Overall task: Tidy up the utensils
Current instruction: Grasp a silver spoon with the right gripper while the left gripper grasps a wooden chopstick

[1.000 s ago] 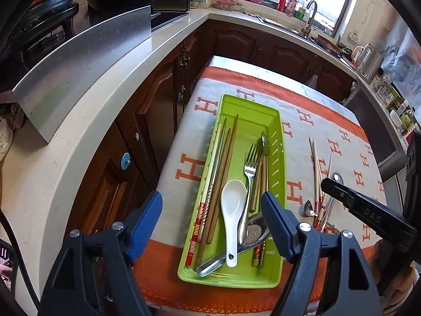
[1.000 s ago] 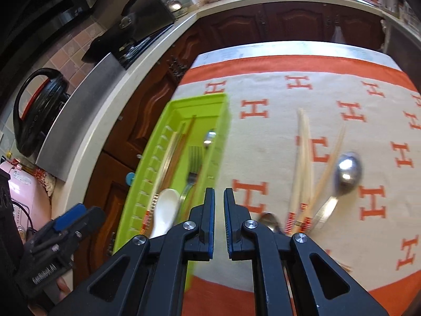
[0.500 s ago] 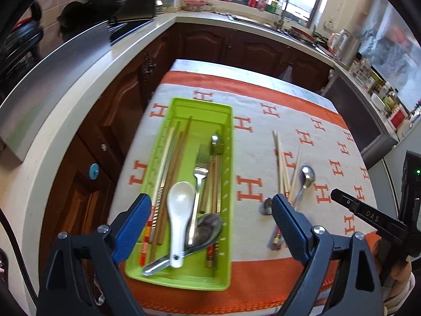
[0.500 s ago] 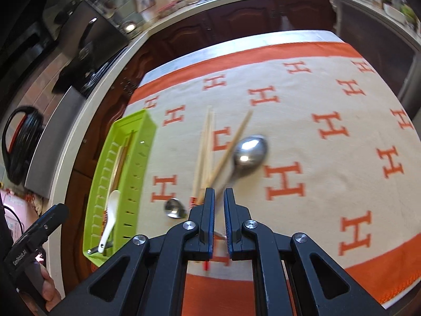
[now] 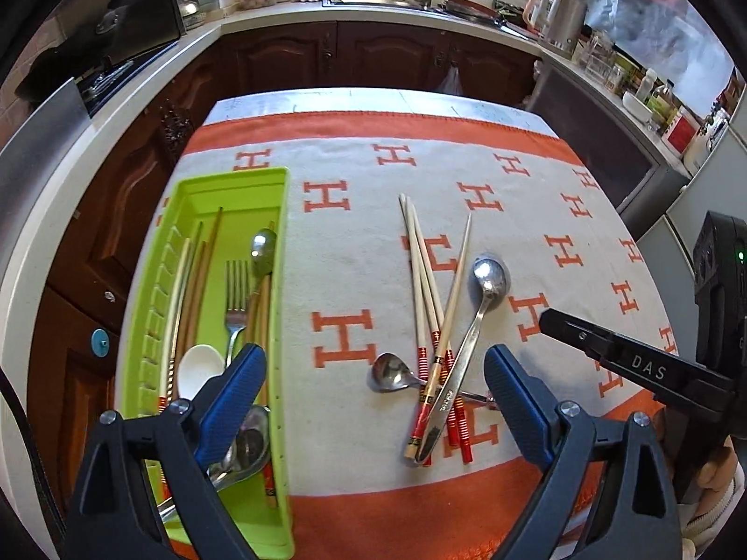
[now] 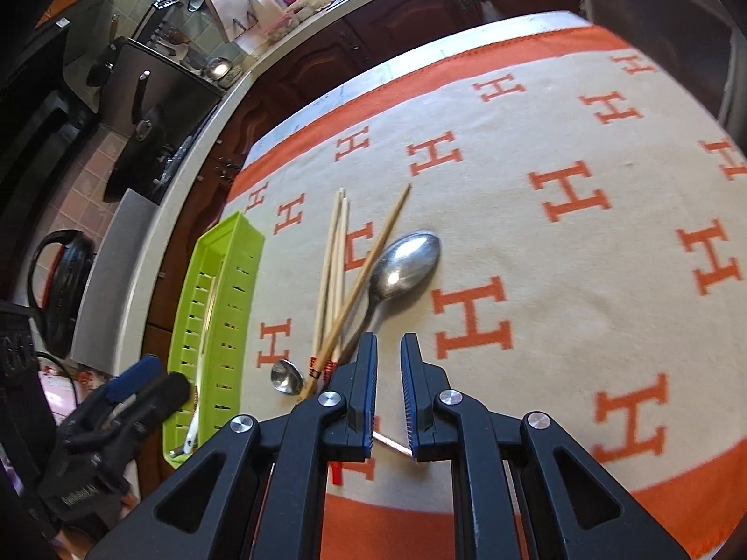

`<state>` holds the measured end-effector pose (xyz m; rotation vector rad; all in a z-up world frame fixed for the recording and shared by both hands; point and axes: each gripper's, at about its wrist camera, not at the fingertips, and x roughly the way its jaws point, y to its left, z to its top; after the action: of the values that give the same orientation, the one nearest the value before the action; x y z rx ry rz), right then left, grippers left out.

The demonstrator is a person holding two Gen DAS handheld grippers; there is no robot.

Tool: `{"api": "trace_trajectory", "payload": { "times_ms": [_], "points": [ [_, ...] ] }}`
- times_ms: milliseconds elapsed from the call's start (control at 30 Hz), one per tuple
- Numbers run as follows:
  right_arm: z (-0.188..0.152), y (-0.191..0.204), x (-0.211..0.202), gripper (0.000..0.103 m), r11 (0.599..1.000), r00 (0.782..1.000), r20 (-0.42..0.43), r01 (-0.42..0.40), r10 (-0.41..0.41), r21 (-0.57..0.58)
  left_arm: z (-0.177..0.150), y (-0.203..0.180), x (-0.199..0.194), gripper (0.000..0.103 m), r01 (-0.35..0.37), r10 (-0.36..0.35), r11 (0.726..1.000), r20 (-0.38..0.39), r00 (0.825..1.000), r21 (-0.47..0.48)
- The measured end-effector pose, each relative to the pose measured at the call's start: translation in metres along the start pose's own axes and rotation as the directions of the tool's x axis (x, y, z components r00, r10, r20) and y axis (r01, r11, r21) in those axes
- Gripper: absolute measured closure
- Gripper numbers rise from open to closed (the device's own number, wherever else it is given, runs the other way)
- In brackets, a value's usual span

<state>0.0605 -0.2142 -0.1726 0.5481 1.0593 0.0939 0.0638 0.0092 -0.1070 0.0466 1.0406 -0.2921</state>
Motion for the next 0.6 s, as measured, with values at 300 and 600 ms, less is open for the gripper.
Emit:
{"api": "trace_trajectory", "payload": {
  "times_ms": [300, 600],
  "points": [
    [0.014, -0.002, 0.051, 0.092, 0.995, 0.994, -0.056, -0.094, 0.095, 0.027, -0.002, -0.001, 0.031, 0.01, -0.013, 0.011, 1.0, -0.076, 0.997, -0.024],
    [0.018, 0.011, 0.093, 0.092, 0.994, 0.994, -0.036, -0.106, 0.106, -0.01, 0.003, -0.005, 0.042, 0.01, -0.012, 0.011, 1.0, -0.085, 0.996, -0.014]
  ]
}}
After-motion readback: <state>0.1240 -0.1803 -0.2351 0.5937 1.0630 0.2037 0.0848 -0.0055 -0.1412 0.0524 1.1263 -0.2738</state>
